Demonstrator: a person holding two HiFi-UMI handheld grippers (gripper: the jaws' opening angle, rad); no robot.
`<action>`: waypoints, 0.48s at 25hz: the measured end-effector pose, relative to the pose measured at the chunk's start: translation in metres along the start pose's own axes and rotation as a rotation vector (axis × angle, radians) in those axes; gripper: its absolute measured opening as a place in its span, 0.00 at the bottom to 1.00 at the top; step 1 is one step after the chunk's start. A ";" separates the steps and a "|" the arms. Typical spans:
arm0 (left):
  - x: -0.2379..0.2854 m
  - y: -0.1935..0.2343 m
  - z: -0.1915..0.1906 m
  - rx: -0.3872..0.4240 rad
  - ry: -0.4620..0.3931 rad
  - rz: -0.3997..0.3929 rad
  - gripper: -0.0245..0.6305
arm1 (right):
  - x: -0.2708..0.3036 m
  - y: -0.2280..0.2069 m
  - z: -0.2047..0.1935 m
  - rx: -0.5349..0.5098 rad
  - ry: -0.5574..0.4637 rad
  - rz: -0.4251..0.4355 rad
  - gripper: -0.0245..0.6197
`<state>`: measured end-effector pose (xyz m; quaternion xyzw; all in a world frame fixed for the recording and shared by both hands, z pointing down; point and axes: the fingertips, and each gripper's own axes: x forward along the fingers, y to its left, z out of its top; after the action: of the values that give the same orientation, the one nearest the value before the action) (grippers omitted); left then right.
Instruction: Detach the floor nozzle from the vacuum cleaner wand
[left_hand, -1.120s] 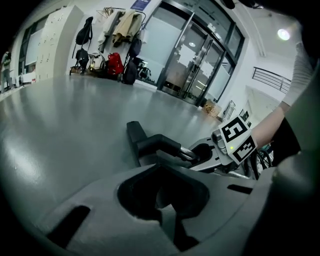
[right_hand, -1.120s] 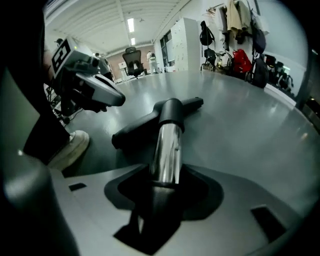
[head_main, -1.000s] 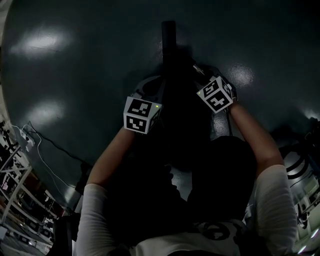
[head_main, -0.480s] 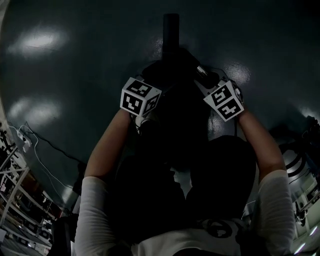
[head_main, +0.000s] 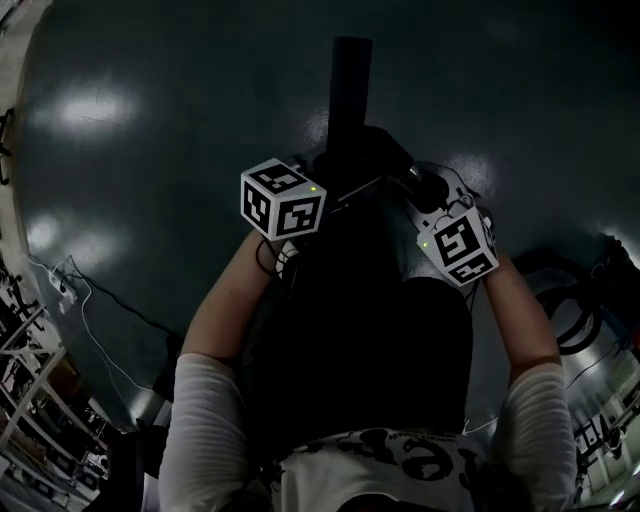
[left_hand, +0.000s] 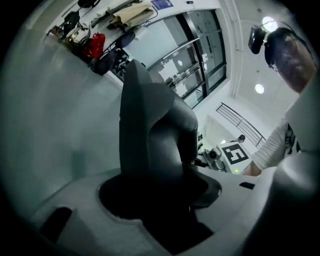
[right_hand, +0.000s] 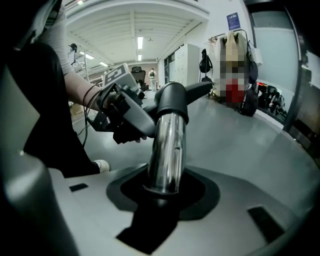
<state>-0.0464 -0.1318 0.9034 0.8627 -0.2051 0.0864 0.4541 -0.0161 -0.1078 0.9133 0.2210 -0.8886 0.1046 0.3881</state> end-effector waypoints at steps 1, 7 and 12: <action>-0.003 -0.017 0.014 -0.005 0.014 -0.013 0.36 | -0.014 -0.005 0.010 -0.003 -0.002 -0.021 0.27; -0.059 -0.177 0.104 0.028 0.070 -0.069 0.26 | -0.147 0.003 0.117 0.006 -0.038 -0.102 0.26; -0.114 -0.346 0.185 0.129 0.110 -0.040 0.25 | -0.299 0.029 0.221 0.043 -0.083 -0.061 0.26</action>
<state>-0.0061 -0.0779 0.5001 0.8882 -0.1567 0.1375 0.4095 0.0078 -0.0685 0.5429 0.2602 -0.8944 0.1024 0.3492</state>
